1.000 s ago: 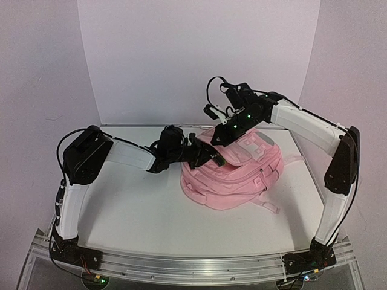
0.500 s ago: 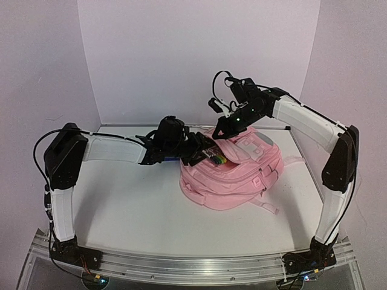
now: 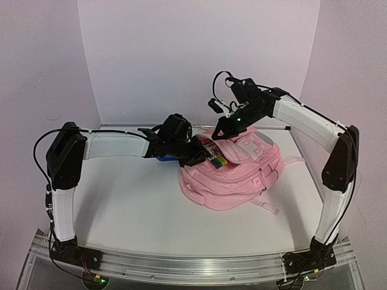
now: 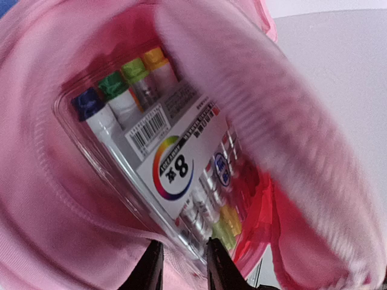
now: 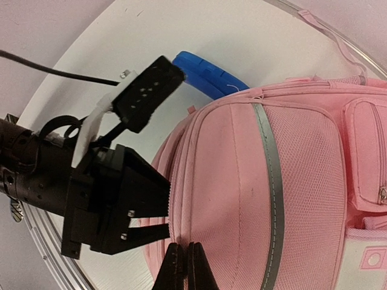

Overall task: Pack the student bag
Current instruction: Place the stationery in the student bag, then zip the student bag at the center of the board.

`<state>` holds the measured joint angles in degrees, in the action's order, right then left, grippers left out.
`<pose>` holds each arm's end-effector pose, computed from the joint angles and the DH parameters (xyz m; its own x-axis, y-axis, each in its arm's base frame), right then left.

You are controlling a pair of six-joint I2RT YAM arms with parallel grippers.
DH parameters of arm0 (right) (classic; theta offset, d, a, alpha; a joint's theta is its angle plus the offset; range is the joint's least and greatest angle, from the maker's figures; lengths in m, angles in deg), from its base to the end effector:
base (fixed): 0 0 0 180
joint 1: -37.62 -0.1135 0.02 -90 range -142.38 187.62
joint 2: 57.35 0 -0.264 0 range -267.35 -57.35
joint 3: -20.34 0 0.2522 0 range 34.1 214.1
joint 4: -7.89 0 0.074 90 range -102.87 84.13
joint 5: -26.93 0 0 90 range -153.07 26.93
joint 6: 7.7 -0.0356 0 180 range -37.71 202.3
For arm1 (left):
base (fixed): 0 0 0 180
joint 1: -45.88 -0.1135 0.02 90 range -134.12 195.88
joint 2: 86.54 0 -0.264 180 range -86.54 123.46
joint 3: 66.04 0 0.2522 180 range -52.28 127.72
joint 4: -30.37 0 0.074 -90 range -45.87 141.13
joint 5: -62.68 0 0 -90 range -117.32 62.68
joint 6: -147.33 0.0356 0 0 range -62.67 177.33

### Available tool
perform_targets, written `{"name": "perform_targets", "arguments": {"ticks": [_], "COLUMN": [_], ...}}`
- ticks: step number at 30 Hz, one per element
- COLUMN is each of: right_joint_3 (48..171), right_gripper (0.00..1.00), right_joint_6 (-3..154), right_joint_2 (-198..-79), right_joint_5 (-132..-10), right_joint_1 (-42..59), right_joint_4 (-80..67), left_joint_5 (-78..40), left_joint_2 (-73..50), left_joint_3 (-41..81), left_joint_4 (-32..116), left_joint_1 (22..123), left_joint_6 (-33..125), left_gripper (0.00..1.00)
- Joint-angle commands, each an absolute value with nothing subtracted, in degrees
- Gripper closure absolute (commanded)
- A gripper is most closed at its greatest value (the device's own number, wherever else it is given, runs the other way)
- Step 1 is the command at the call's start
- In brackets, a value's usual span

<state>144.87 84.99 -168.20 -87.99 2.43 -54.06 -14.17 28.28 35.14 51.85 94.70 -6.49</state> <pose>0.3426 0.2599 0.3405 -0.5739 -0.4568 -0.6796 -0.7796 0.5587 0.2829 0.2999 -0.3552 0.2311 -0.9348 -0.2587 -0.2434 0.0375 0.6097 -0.7918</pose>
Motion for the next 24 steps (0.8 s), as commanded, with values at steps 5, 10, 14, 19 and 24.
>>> {"name": "perform_targets", "arguments": {"ticks": [5, 10, 14, 19, 24], "right_joint_3": [140.5, 135.8, 129.8, 122.1, 116.6], "right_gripper": [1.00, 1.00, 1.00, 1.00, 1.00], "right_joint_6": [85.3, 86.4, 89.2, 95.8, 104.7], "right_joint_2": [-162.8, -160.4, -157.5, -153.8, -150.4], "right_joint_5": [-93.4, -93.0, -93.0, -90.9, -87.3], "right_joint_1": [1.9, 2.4, 2.6, 2.8, 4.6], "right_joint_4": [-49.9, -50.2, -51.0, -54.5, -58.5], "left_joint_5": [-6.5, -7.0, -7.3, -10.1, -8.5], "left_joint_2": [36.9, 26.5, 17.8, 9.6, 8.8], "left_joint_3": [50.6, 39.2, 34.8, 26.0, 24.9], "left_joint_4": [53.0, 51.0, 60.4, 60.6, 61.4], "left_joint_1": [95.7, 95.7, 95.7, 94.8, 91.6], "left_joint_6": [0.8, 4.5, 10.7, 9.3, 12.7], "left_gripper": [0.85, 0.62, 0.42, 0.27, 0.02]}}
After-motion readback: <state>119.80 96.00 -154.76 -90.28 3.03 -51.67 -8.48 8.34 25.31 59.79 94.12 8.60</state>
